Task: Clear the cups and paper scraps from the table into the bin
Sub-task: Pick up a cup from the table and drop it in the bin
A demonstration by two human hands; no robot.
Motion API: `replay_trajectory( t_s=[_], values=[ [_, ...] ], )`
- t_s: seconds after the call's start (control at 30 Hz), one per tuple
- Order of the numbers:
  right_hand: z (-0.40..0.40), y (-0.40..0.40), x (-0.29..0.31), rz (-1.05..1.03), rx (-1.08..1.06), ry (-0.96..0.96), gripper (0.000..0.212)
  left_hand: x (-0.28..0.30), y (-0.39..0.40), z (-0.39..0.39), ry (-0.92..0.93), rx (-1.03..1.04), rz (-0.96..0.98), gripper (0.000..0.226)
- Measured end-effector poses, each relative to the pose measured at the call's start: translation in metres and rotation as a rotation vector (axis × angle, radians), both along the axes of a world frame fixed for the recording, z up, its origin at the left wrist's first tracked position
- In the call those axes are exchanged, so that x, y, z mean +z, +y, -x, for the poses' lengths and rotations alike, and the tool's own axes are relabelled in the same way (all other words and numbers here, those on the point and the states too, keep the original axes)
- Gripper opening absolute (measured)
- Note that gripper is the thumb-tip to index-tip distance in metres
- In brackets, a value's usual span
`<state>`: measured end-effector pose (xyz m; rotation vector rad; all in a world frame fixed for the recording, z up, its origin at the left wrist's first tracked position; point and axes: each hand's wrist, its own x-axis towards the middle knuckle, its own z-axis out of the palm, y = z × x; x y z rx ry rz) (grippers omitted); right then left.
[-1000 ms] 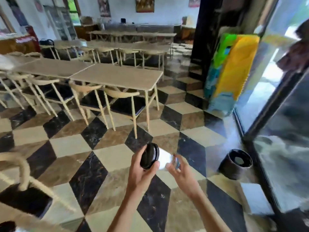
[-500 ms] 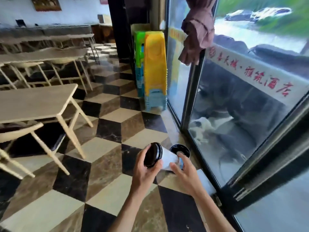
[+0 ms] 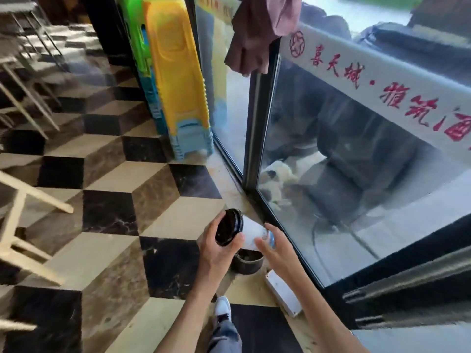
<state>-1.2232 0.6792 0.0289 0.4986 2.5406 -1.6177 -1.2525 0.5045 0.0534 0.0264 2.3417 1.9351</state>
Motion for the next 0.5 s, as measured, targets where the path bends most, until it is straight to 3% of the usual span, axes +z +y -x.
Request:
replay_trajectory(
  t_s=[0.17, 0.5],
  values=[
    [0.073, 0.021, -0.023, 0.024, -0.046, -0.139, 0.067, -0.029, 0.022, 0.086, -0.12, -0.064, 0.018, 0.06],
    [0.152, 0.063, -0.125, 0.1, -0.039, -0.321, 0.067, -0.128, 0.067, 0.163, -0.332, -0.054, 0.069, 0.068]
  ],
)
